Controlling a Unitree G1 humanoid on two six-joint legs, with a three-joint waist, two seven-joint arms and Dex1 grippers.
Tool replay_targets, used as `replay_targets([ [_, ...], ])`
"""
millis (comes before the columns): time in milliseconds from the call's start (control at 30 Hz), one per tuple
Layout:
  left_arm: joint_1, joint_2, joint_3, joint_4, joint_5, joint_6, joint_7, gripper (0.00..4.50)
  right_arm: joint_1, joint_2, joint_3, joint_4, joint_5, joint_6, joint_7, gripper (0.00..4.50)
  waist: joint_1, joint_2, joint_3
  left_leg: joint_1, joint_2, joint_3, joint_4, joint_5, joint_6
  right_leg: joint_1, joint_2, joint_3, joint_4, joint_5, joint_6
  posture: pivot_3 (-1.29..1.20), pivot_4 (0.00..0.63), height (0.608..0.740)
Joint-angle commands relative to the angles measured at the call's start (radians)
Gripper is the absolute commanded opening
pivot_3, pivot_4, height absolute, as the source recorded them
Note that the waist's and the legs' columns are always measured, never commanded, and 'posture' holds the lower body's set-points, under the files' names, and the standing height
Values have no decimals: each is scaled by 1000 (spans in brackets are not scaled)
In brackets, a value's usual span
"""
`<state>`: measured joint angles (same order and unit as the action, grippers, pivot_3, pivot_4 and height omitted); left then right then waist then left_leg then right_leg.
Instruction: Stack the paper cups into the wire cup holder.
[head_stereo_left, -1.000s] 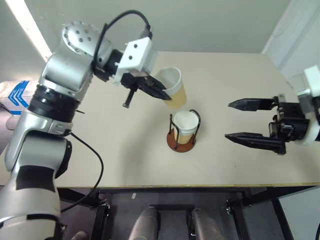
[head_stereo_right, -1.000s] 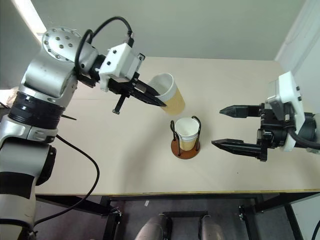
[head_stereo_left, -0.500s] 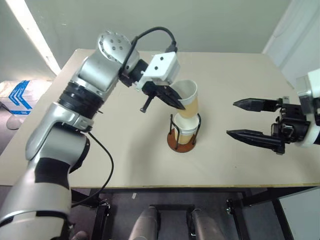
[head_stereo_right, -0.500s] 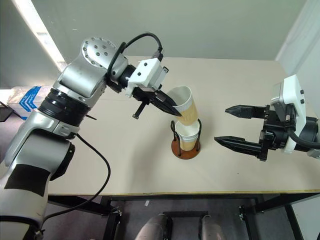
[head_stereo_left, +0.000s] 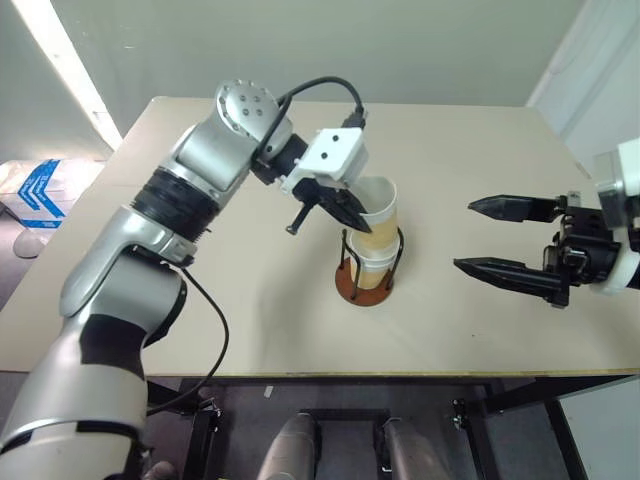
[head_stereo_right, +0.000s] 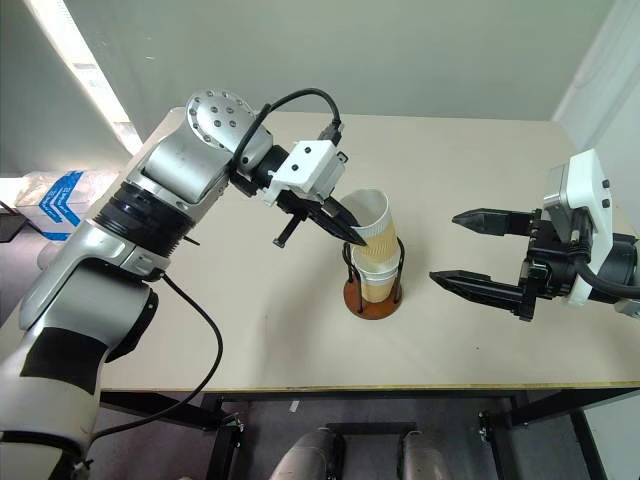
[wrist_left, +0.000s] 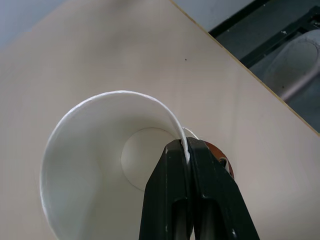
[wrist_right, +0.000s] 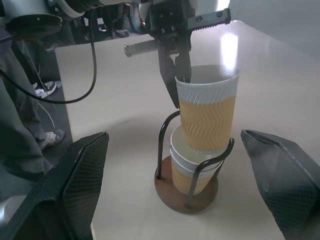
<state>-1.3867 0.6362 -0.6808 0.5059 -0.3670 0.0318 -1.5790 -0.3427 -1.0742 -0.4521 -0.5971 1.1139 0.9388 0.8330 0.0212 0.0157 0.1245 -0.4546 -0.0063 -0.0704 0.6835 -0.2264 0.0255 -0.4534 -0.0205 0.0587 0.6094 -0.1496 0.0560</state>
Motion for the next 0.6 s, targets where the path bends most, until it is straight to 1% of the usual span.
replay_targets([
  [33, 4, 23, -3, -45, -4, -14, -35, 0, -5, -8, -11, -18, 7, -25, -4, 4469, 0, 0, 0, 0, 0, 0, 0, 0, 0, 0, 0, 0, 0, 0, 0, 0, 150, 740],
  [133, 20, 36, -14, -68, -1, -8, -35, 0, -16, -10, 8, -11, 4, -31, 3, 4469, 0, 0, 0, 0, 0, 0, 0, 0, 0, 0, 0, 0, 0, 0, 0, 0, 150, 740],
  [267, 47, 42, -14, -85, 49, -4, -35, 0, -10, -10, 14, -8, 6, -39, 10, 4469, 0, 0, 0, 0, 0, 0, 0, 0, 0, 0, 0, 0, 0, 0, 0, 0, 150, 740],
  [300, 50, 42, -14, -91, 53, 1, -35, 434, -10, -10, 16, -6, 7, -39, 12, 4500, 0, 0, 0, 0, 0, 0, 0, 0, 0, 0, 0, 0, 0, 0, 0, 0, 150, 740],
  [367, 58, 38, -2, -102, 66, 7, -35, 948, -6, -10, 20, -3, 7, -38, 18, 4500, 0, 0, 0, 0, 0, 0, 0, 0, 0, 0, 0, 0, 0, 0, 0, 0, 150, 740],
  [600, 52, -2, 91, -76, 114, 13, -35, 3556, -52, -24, 60, 37, -8, -44, 43, 4500, 0, 0, 0, 0, 0, 0, 1, 0, 0, 0, 0, 0, 0, 0, 0, 0, 150, 740],
])
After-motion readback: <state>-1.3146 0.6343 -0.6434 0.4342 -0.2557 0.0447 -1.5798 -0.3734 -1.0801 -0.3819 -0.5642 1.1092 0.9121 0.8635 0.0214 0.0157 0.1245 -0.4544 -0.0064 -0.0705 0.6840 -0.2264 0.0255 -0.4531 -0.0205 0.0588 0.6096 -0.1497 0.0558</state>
